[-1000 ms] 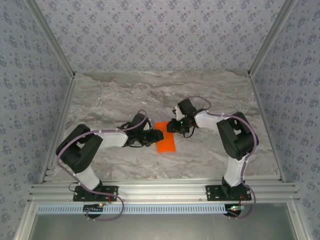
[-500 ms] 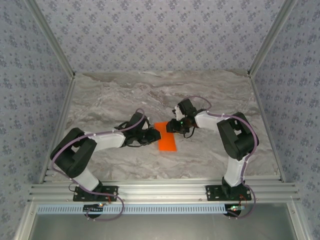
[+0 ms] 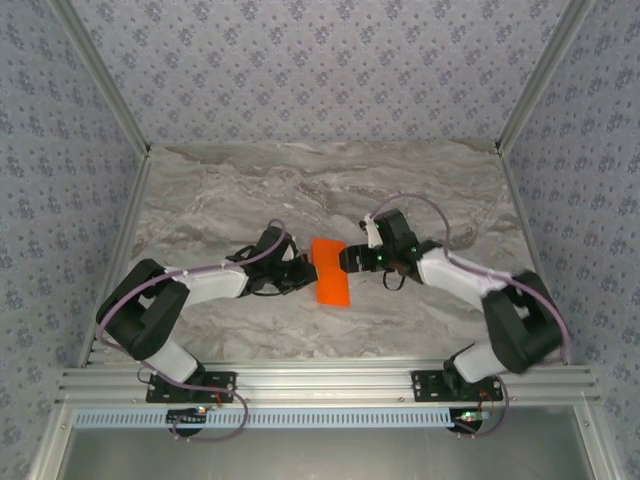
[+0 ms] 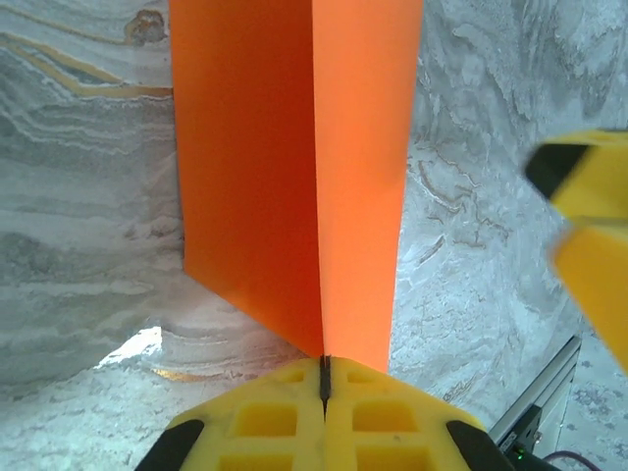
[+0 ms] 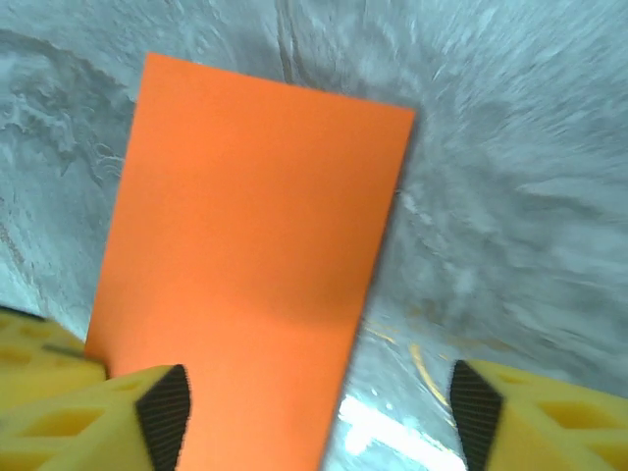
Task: Fold a paper plane with a square sheet of paper (fold left side to right side)
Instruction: Third fold the triangle at the center of the table.
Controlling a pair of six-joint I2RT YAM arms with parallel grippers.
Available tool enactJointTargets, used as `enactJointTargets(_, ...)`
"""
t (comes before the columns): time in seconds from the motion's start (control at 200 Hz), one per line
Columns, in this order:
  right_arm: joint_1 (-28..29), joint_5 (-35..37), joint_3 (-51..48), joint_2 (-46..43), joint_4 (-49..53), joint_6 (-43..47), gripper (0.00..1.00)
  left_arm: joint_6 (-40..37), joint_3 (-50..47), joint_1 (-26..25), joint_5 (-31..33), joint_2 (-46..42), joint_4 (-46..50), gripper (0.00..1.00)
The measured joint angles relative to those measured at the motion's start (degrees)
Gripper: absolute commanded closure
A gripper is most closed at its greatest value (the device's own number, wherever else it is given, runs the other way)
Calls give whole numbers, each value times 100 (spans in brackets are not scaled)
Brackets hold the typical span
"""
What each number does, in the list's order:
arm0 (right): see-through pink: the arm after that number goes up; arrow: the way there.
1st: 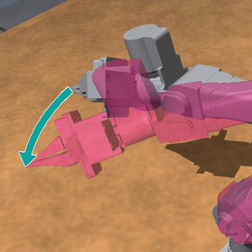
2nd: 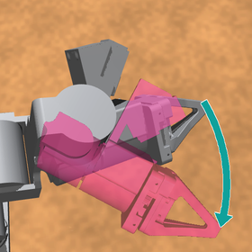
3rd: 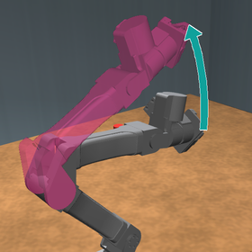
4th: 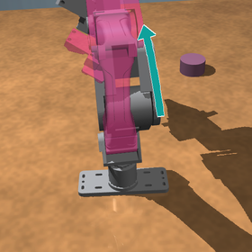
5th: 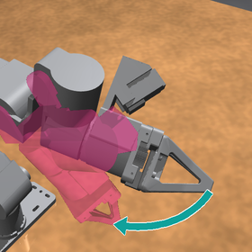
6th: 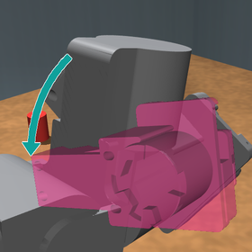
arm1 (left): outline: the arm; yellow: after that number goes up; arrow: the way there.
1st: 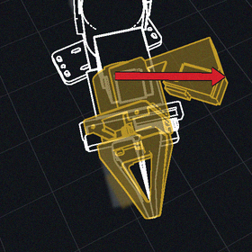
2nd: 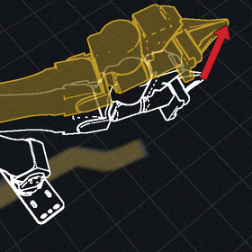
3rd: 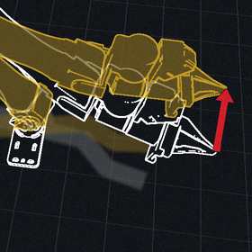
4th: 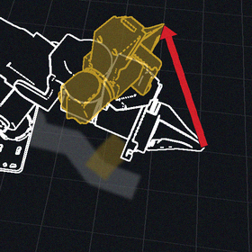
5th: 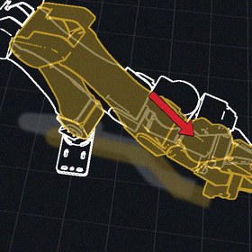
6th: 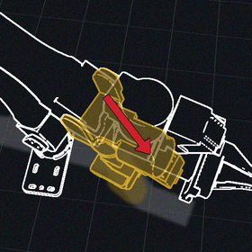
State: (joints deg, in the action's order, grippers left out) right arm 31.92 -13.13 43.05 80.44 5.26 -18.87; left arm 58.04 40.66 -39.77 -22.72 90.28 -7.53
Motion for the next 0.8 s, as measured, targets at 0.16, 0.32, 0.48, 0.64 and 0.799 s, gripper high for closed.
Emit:
enactJointTargets(0.16,1325,1185,-907,-1325,-367,555,6,251,-2,0,-7,-87,-2,98)
enactJointTargets(0.32,2817,2435,-1753,-1740,-706,1051,5,428,-2,0,-61,-94,0,98)
enactJointTargets(0.48,3635,3477,-1834,-1198,-1032,1513,5,529,-46,0,-98,-94,-4,98)
enactJointTargets(0.64,3930,4118,-1589,-284,-1290,1836,6,568,-55,2,-153,-94,-4,98)
enactJointTargets(0.799,3936,4365,-1244,179,-1526,2013,15,568,-55,17,-199,-94,-2,98)
